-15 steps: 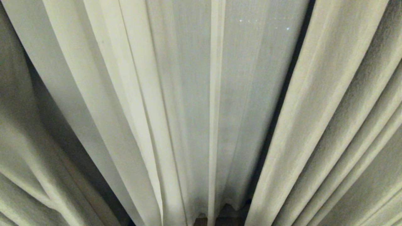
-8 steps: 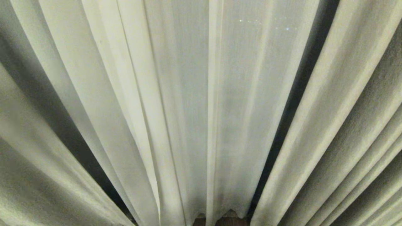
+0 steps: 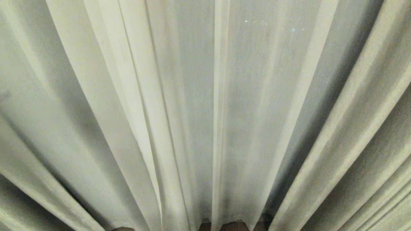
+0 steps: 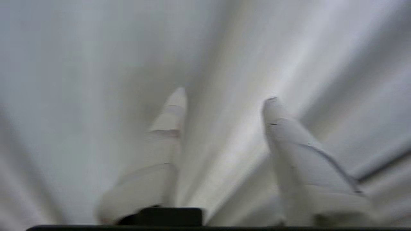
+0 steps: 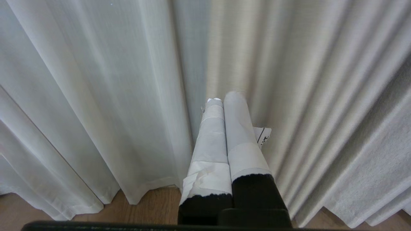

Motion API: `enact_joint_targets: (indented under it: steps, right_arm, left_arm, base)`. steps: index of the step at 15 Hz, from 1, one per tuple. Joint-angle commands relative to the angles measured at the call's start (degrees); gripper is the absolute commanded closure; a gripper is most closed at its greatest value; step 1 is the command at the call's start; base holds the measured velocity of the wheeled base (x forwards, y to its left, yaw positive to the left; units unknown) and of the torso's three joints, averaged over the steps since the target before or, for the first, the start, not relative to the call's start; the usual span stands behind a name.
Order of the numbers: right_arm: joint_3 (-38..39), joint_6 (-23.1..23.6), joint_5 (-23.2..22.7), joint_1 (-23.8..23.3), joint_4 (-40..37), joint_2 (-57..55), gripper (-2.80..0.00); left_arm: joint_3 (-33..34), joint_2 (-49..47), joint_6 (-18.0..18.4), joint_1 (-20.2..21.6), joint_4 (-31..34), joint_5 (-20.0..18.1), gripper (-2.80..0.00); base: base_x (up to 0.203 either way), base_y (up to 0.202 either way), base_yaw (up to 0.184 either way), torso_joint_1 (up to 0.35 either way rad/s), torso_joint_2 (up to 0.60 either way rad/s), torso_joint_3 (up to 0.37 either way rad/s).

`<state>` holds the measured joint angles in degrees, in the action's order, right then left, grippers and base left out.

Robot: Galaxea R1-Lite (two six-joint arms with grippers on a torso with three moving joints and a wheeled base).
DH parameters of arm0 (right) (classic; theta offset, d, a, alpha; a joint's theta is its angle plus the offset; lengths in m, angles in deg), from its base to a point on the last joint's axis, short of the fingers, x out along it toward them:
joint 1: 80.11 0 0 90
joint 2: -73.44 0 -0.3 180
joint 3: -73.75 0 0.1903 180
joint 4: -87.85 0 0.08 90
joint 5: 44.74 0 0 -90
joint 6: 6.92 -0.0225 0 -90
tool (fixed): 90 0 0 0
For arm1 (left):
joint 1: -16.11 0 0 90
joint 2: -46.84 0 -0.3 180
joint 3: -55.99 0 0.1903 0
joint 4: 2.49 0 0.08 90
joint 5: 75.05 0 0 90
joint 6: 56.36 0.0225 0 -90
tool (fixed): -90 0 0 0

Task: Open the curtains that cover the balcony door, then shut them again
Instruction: Pull the outer curtains open on both sides

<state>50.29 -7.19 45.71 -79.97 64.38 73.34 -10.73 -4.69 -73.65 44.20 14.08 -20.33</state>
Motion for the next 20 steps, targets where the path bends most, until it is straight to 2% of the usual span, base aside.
enact_joint_targets:
  steps: [1,5,9,12,14,15,16,17,20]
  right_arm:
    - [0.0,-0.1,0.0,0.0,0.0,0.0,0.00]
    - [0.0,0.0,0.0,0.0,0.0,0.0,0.00]
    - [0.0,0.0,0.0,0.0,0.0,0.0,0.00]
    - [0.0,0.0,0.0,0.0,0.0,0.0,0.00]
    - [0.0,0.0,0.0,0.0,0.0,0.0,0.00]
    - [0.0,0.0,0.0,0.0,0.0,0.0,0.00]
    - [0.0,0.0,0.0,0.0,0.0,0.0,0.00]
    - [0.0,0.0,0.0,0.0,0.0,0.0,0.00]
    - [0.0,0.0,0.0,0.0,0.0,0.0,0.00]
  left_arm:
    - [2.5,3.6,-0.1,-4.3,-0.1,-0.2,0.00]
    - [8.7,8.4,0.1,-8.6,-0.2,-0.1,0.00]
    - [13.7,11.9,0.9,-9.5,-0.5,0.0,0.00]
    - [17.6,15.2,1.2,-11.7,-0.2,0.0,0.00]
    - [21.4,18.1,3.2,-12.1,-0.1,0.6,0.00]
    - [23.1,19.3,4.6,-13.6,-0.1,1.4,0.00]
    - [25.2,20.5,5.5,-16.5,0.0,3.4,0.00]
    - [27.6,22.1,6.2,-20.0,-0.1,7.4,0.00]
    - [33.8,28.2,8.7,-28.5,-0.5,29.4,0.00]
  base:
    - [0.000,0.000,0.000,0.000,0.00,0.000]
    - [0.000,0.000,0.000,0.000,0.00,0.000]
    - [0.000,0.000,0.000,0.000,0.00,0.000]
    - [0.000,0.000,0.000,0.000,0.00,0.000]
    - [0.000,0.000,0.000,0.000,0.00,0.000]
    - [0.000,0.000,0.000,0.000,0.00,0.000]
    - [0.000,0.000,0.000,0.000,0.00,0.000]
    - [0.000,0.000,0.000,0.000,0.00,0.000]
    - [0.000,0.000,0.000,0.000,0.00,0.000]
